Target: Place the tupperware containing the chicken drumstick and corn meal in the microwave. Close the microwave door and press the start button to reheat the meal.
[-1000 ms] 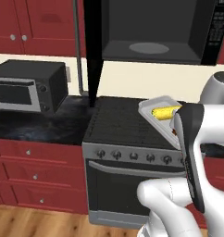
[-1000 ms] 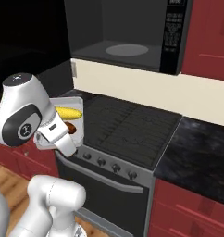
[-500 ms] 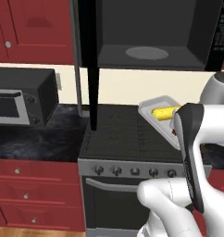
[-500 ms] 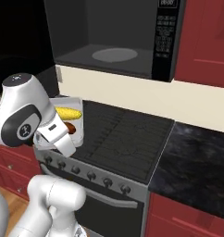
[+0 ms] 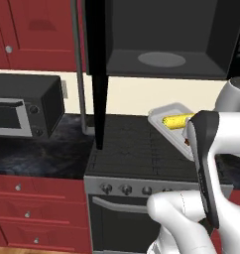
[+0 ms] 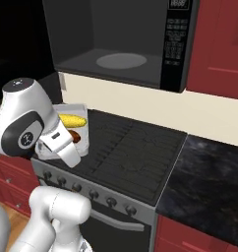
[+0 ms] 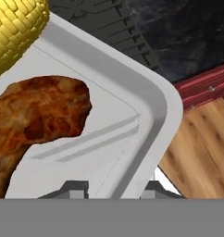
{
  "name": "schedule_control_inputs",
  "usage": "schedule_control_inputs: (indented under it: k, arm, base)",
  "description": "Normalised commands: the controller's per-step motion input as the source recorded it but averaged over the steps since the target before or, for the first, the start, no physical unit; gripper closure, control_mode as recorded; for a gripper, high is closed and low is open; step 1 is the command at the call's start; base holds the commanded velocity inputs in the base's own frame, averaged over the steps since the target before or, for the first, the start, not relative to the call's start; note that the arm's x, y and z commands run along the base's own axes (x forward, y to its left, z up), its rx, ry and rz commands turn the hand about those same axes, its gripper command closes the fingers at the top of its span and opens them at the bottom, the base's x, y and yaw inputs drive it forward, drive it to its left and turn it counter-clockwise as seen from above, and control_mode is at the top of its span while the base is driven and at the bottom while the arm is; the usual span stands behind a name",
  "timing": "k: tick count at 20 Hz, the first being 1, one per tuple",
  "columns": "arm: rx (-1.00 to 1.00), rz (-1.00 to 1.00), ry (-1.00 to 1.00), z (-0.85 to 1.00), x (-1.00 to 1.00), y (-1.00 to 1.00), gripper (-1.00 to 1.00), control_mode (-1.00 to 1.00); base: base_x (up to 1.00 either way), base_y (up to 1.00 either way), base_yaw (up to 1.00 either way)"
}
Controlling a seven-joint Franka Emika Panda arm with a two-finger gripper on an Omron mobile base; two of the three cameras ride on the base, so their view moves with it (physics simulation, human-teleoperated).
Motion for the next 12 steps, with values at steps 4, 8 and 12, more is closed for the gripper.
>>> schedule_control_inputs:
  k: [4, 8, 12]
  arm:
    - [0.0, 0.0, 0.0, 0.0, 0.0, 0.0, 1.0, 1.0]
    - [0.0, 0.0, 0.0, 0.0, 0.0, 0.0, 1.0, 1.0]
    - [0.0, 0.0, 0.0, 0.0, 0.0, 0.0, 1.0, 1.0]
  base:
    - [0.34, -0.02, 0.16]
    - [0.24, -0.11, 0.15]
    - [0.23, -0.16, 0.13]
